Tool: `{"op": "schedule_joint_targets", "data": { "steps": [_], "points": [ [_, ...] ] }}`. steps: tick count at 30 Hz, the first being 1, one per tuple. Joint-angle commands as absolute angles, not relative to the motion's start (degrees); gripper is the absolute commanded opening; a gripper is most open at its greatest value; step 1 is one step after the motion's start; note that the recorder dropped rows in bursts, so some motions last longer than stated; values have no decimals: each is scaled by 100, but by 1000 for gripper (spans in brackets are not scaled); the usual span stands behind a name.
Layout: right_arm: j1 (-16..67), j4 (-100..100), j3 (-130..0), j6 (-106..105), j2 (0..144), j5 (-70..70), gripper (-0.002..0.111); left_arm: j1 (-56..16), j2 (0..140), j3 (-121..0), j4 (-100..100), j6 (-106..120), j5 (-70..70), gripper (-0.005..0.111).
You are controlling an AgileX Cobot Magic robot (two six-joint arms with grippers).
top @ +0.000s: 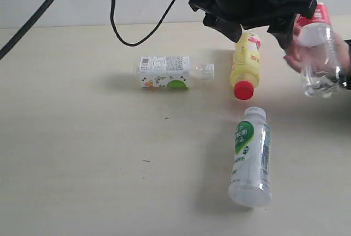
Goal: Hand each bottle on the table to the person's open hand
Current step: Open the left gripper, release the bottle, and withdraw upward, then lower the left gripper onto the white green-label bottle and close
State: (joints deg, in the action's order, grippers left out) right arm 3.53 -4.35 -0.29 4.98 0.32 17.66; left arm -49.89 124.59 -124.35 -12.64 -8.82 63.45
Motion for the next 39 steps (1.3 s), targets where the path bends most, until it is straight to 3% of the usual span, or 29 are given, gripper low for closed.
{"op": "schedule_joint_targets", "data": {
  "steps": [1, 9, 17, 22, 29, 39],
  "points": [
    [322, -446, 0, 469, 0, 1732, 0, -4978, 12362, -12479, -1258, -492, 6915, 49],
    [322, -446, 0, 469, 0, 1677, 0, -4978, 12296, -12137, -1029, -449, 6996, 0],
    [322, -446, 0, 469, 0, 1686, 0, -4978, 11863, -11016, -1017, -623, 6996, 0],
    [322, -446, 0, 469, 0, 1686, 0, -5371, 11500, -10273, -704, -1030, 6996, 0],
    [322, -446, 0, 469, 0, 1686, 0, -6328, 11759, -10243, 668, -2835, 6503, 0],
    [322, -446, 0, 469, 0, 1686, 0, -6311, 11869, -10257, 624, -2719, 6383, 0]
  ]
}}
